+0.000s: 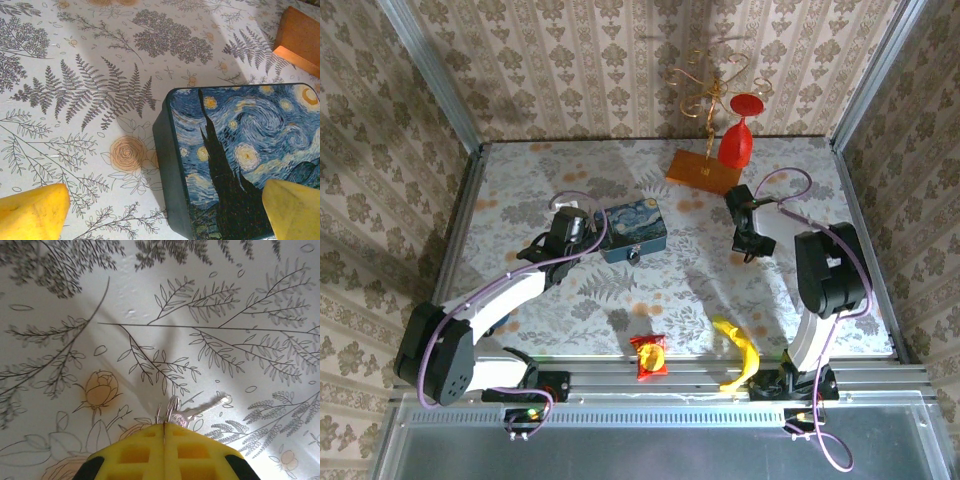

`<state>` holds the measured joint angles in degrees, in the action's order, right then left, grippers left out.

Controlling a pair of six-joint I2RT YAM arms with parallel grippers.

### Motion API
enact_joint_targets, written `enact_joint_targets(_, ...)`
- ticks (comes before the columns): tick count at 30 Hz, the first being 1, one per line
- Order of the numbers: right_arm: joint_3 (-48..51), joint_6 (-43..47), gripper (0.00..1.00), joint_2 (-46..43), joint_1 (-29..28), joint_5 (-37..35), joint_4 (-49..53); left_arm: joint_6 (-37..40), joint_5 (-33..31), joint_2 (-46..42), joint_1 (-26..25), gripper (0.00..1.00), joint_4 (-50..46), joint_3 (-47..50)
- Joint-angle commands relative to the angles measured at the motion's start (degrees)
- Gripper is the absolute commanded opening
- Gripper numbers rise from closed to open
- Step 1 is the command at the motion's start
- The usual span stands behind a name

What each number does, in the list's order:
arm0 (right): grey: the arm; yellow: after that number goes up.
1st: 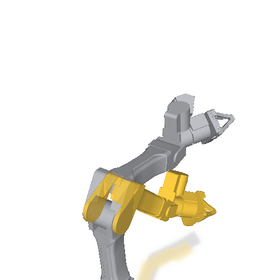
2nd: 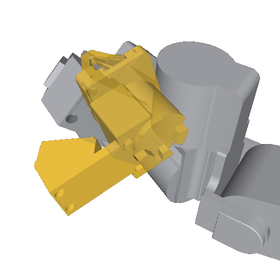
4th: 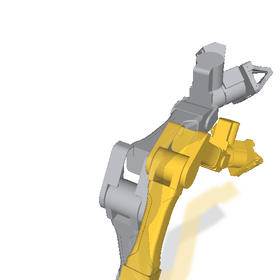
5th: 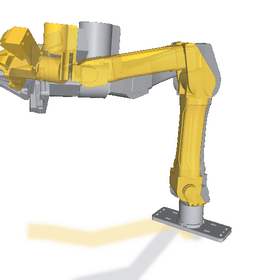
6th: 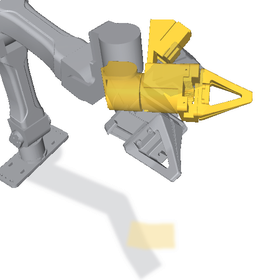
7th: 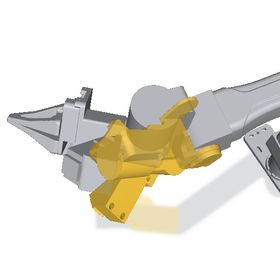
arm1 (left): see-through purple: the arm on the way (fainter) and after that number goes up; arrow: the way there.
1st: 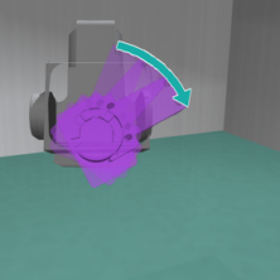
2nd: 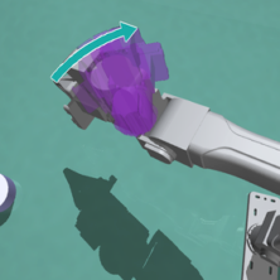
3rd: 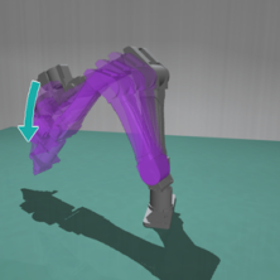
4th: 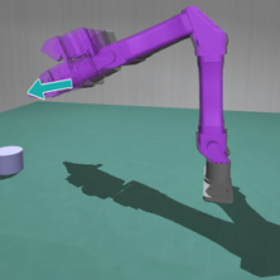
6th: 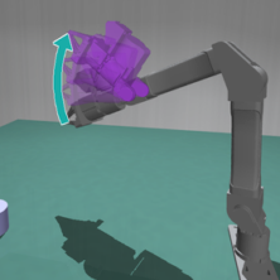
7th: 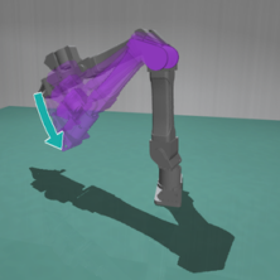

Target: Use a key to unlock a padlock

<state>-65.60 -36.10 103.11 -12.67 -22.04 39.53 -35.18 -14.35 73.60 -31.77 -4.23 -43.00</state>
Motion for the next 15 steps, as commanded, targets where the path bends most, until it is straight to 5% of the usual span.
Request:
enact_joint_targets(1,0.69,0.40,0.00,-4.42,-0.67,1.45,1.25,-0.51,0.18,-1.62,0.39,1.00,0.58,0.29)
enact_joint_targets(15,8.25,-5.24,0.00,-19.68,-1.23,25.60,-12.05,5.80,7.34,-2.32,-0.02,1.00,7.43,0.85)
